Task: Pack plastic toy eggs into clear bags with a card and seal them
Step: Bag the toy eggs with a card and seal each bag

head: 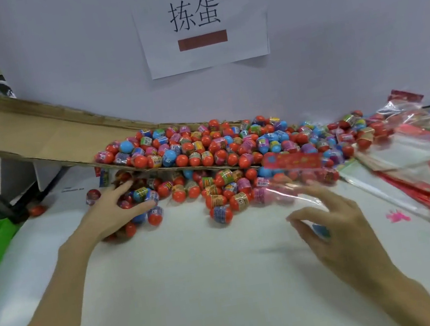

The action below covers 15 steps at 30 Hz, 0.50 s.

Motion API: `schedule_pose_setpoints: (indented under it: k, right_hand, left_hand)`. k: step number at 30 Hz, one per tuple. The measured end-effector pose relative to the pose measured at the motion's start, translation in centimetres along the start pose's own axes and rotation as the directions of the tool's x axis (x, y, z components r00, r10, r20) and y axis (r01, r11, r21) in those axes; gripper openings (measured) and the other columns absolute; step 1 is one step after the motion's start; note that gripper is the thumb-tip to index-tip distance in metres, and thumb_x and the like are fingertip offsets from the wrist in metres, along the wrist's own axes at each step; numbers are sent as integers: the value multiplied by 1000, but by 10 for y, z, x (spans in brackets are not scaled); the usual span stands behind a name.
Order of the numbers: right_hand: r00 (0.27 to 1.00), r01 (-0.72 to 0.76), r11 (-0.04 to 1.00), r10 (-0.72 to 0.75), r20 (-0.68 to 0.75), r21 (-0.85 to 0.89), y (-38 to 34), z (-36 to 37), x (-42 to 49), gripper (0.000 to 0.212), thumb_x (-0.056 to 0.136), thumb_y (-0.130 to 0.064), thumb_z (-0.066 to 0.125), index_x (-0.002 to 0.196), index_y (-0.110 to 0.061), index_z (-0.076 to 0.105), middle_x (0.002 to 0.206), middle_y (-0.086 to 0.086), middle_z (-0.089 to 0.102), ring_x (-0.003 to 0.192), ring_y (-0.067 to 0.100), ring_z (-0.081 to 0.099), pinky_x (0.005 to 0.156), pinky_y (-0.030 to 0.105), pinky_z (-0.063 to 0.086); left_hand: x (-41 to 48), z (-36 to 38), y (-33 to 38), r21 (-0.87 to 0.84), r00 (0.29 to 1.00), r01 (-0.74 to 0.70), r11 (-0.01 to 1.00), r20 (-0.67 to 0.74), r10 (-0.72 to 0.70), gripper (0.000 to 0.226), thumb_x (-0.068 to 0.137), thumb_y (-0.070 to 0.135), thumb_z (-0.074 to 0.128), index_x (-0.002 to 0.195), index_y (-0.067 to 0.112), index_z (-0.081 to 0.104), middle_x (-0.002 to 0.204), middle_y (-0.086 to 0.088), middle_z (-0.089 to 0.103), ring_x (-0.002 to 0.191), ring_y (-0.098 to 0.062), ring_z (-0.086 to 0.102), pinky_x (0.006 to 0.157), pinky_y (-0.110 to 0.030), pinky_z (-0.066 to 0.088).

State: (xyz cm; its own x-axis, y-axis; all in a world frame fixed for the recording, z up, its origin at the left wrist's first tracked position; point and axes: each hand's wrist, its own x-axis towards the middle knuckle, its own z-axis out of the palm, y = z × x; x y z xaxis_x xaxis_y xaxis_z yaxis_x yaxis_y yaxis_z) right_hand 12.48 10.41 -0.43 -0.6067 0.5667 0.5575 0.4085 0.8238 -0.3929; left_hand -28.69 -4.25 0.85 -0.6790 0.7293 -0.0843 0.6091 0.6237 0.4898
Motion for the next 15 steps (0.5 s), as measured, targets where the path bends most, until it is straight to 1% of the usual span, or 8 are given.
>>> schedule_pose_setpoints:
  k: [2, 5, 7, 9, 11, 12, 14, 15]
  right_hand:
    - [993, 65, 997, -60, 105, -41, 4, 7, 0, 11, 86, -18, 79, 91, -28, 75, 133, -2, 65, 118, 23, 64, 97, 36, 46]
    - [983, 133, 989, -123, 139, -71, 15, 9, 9, 10, 87, -17, 78, 90, -25, 73, 119, -5, 68, 91, 19, 67, 73, 28, 51]
    - [970, 192, 979, -179, 163, -69, 20, 12, 17, 6, 92, -14, 73, 91, -20, 69, 105, -5, 65, 81, 20, 63, 60, 32, 53]
    - [956, 240, 968, -221, 195, -78, 29, 16, 23, 3, 97, -15, 65, 95, -16, 67, 100, -3, 62, 82, 23, 61, 59, 40, 52]
    - [964, 186, 981, -170, 206, -62, 36, 20, 29, 8, 100, -16, 59, 100, -13, 66, 101, 0, 64, 83, 27, 61, 61, 45, 52]
    - [977, 139, 990, -130, 169, -40, 38, 22, 31, 6, 99, -13, 60, 99, -11, 66, 99, 1, 65, 81, 28, 61, 61, 47, 52]
    - [998, 51, 998, -51, 23, 27, 40, 23, 35, 5, 96, -6, 64, 92, -9, 65, 87, 1, 64, 73, 24, 59, 60, 46, 52]
    - [998, 5, 998, -1, -64, 66, 39, 21, 40, 8, 95, -3, 65, 89, -9, 64, 82, 0, 62, 69, 20, 57, 60, 40, 52]
  left_hand:
    - [4, 13, 19, 131, 998, -55, 990, 40, 50, 133, 44, 109, 41, 158, 41, 33, 165, 3, 31, 147, -28, 37, 113, -52, 39]
    - [-1, 36, 53, 250, 991, -133, 959, 57, 123, 123, 50, 110, 36, 157, 49, 28, 169, 4, 23, 150, -30, 33, 115, -53, 37]
    - [-9, 52, 76, 275, 977, -214, 937, 64, 204, 120, 52, 108, 35, 157, 50, 26, 167, 8, 24, 148, -28, 34, 115, -53, 37]
    - [-20, 68, 98, 318, 953, -303, 898, 89, 290, 116, 55, 106, 36, 156, 50, 25, 164, 10, 26, 144, -27, 36, 115, -53, 39]
    - [-31, 87, 119, 352, 922, -386, 853, 106, 373, 105, 64, 101, 42, 154, 49, 25, 159, 11, 30, 138, -26, 41, 111, -49, 43]
    - [-36, 96, 128, 355, 909, -411, 840, 84, 409, 98, 68, 96, 47, 152, 48, 30, 154, 11, 35, 132, -24, 45, 106, -45, 46]
    - [-47, 114, 145, 334, 879, -443, 832, -23, 477, 78, 74, 84, 53, 140, 43, 46, 141, 13, 47, 118, -21, 54, 90, -35, 52]
    - [-50, 121, 154, 326, 862, -455, 829, -72, 502, 68, 75, 77, 55, 133, 41, 53, 135, 15, 52, 112, -21, 56, 82, -32, 51]
